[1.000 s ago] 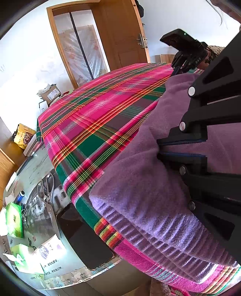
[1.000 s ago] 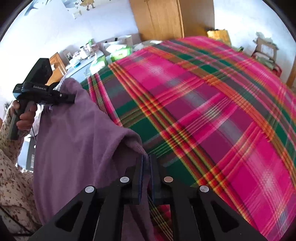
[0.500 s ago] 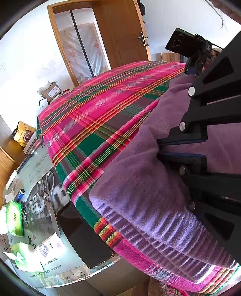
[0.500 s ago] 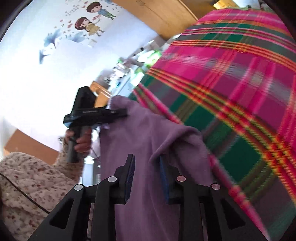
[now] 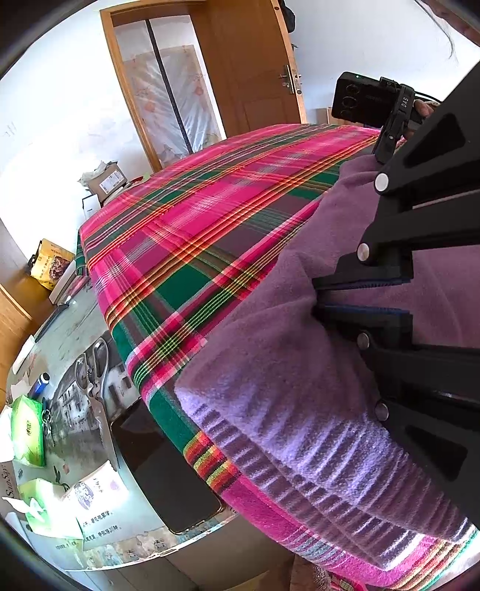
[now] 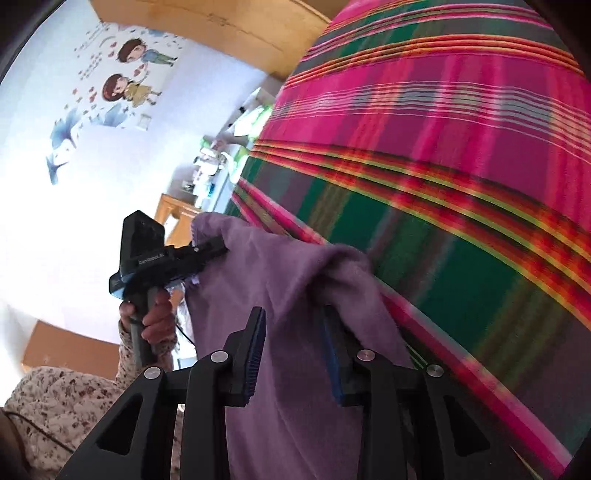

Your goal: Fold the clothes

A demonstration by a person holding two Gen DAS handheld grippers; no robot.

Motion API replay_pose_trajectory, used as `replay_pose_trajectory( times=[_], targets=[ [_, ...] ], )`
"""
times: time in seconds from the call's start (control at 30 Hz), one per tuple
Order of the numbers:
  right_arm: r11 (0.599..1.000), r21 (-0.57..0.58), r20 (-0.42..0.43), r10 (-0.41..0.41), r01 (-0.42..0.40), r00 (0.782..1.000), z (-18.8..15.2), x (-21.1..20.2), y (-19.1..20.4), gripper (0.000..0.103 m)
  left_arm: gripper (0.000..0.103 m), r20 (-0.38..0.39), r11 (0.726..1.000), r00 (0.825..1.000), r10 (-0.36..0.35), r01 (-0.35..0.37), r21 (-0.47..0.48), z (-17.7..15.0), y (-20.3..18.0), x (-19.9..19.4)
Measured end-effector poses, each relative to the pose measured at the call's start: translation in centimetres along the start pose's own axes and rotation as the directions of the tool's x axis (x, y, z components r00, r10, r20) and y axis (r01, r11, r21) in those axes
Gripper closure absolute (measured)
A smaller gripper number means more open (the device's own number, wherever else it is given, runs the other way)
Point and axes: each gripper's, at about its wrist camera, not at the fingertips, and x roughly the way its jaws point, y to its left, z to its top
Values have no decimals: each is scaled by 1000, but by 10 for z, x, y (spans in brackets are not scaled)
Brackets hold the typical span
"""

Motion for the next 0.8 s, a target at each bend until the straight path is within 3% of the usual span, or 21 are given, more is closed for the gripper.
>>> replay_pose_trajectory(
  times=[0.17, 0.47, 0.6, 0.7, 0.8],
  targets=[
    [999, -33, -29, 35, -36, 999, 8, 15, 9, 68, 94, 1, 1000, 1000, -14, 14, -5, 0, 1, -1],
    [985, 89, 77, 139, -145, 987, 34, -4, -15, 68, 94, -1, 999, 999, -32, 32, -6, 0, 3, 0],
    [981, 104, 140, 148, -163, 979, 40, -18, -23, 78, 94, -2, 999, 999, -39, 39, -9, 0, 4, 0],
    [978, 128, 111, 151, -164, 982, 43, -13, -33, 79, 94, -3, 999, 999, -42, 42, -9, 0, 4, 0],
    [969, 169, 92, 167, -181, 982, 44, -10, -46, 89, 94, -6, 999, 999, -45, 44, -13, 2, 5, 0]
  ],
)
